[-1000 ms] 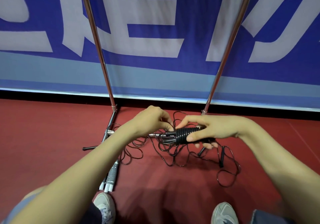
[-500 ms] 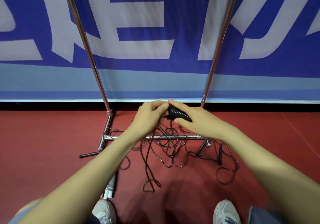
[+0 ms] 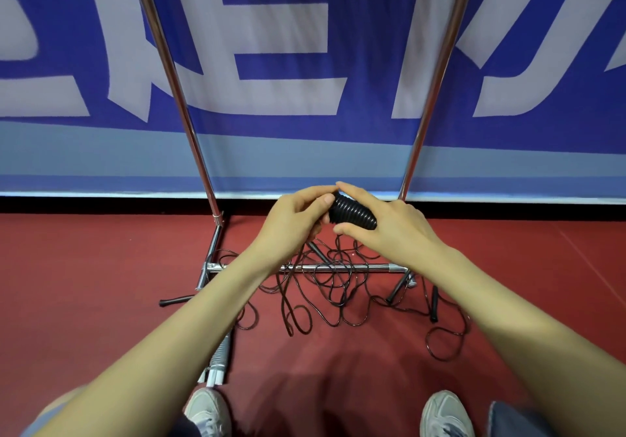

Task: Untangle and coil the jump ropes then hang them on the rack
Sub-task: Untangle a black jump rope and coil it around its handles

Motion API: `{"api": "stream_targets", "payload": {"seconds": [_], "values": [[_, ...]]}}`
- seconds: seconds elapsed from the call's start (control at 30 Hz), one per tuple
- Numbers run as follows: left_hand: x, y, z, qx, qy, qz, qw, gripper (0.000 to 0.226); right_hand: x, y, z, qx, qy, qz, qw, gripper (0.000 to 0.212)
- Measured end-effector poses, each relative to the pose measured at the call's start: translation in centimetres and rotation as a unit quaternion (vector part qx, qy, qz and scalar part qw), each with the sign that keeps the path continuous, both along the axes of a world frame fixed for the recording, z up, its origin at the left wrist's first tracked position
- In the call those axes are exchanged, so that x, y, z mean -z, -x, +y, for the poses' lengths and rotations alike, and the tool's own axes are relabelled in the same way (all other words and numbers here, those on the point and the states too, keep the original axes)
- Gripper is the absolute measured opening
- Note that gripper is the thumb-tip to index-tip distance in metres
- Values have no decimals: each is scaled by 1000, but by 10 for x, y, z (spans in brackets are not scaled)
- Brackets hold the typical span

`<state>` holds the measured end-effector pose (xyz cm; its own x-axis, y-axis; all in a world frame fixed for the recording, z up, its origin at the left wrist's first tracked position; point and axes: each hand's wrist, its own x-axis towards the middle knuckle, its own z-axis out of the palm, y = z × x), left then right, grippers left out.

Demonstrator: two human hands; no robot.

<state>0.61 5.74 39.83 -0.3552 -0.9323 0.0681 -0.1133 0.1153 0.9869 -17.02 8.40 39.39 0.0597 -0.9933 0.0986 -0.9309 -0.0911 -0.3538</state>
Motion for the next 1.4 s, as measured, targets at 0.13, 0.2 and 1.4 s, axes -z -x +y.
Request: {"api": "stream_targets", "payload": {"seconds": [0.13, 0.2, 1.4], "values": [[-1, 5, 1, -34, 11, -11, 999, 25, -2, -2, -1, 2, 6, 2, 1000, 68], [0, 7, 0, -51, 41, -33, 997, 26, -4, -1, -2, 1, 3, -27, 1000, 69], [15, -13, -26, 126, 15, -262, 957, 9, -15, 25, 7, -202, -266, -90, 938, 39]]}}
